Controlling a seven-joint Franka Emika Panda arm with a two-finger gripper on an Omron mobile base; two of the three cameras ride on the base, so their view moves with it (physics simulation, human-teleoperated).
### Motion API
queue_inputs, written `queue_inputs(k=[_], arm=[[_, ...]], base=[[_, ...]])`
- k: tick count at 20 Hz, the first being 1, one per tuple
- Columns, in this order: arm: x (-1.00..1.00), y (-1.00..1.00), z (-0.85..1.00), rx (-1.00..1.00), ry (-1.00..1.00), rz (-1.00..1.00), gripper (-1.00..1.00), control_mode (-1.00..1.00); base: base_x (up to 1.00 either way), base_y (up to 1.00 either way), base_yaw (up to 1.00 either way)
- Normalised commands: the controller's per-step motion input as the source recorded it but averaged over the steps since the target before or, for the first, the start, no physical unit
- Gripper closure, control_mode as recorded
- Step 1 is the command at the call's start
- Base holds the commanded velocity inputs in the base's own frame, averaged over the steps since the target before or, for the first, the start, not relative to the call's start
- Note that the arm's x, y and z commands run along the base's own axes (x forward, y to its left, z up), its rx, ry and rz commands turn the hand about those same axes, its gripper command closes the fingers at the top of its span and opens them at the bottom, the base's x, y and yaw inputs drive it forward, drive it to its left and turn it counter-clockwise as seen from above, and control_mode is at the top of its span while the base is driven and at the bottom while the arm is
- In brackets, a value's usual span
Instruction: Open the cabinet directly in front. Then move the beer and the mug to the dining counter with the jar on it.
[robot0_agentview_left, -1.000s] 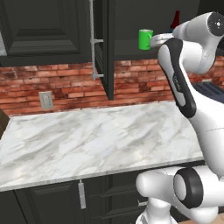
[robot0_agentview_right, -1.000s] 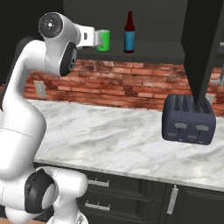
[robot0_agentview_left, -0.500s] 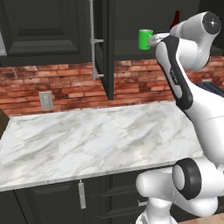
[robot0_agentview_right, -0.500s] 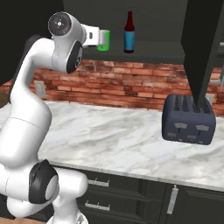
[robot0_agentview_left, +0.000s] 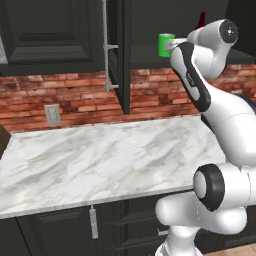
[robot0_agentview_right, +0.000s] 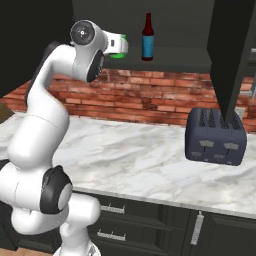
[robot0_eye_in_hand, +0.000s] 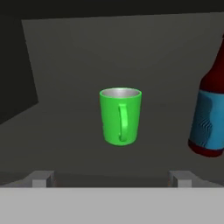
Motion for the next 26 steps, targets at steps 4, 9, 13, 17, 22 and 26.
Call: queue_inputs(k=[4, 9, 13, 17, 22, 26], arm=[[0.62, -0.16, 0.0, 0.04, 0.0, 0.0, -1.0, -1.0], [0.42, -0.01, 0.0, 0.0, 0.0, 0.0, -1.0, -1.0], [0.25, 0.0, -0.01, 0.0, 0.0, 0.0, -1.0, -1.0], [0.25, 0.0, -0.06, 0.0, 0.0, 0.0, -1.0, -1.0], [0.29, 0.0, -0.09, 0.0, 0.0, 0.0, -1.0, -1.0], [0.34, 0.0, -0.05, 0.0, 0.0, 0.0, -1.0, -1.0]], base=[[0.0, 0.0, 0.0], [0.0, 0.0, 0.0], [0.0, 0.0, 0.0], [0.0, 0.0, 0.0], [0.0, 0.0, 0.0], [0.0, 0.0, 0.0]])
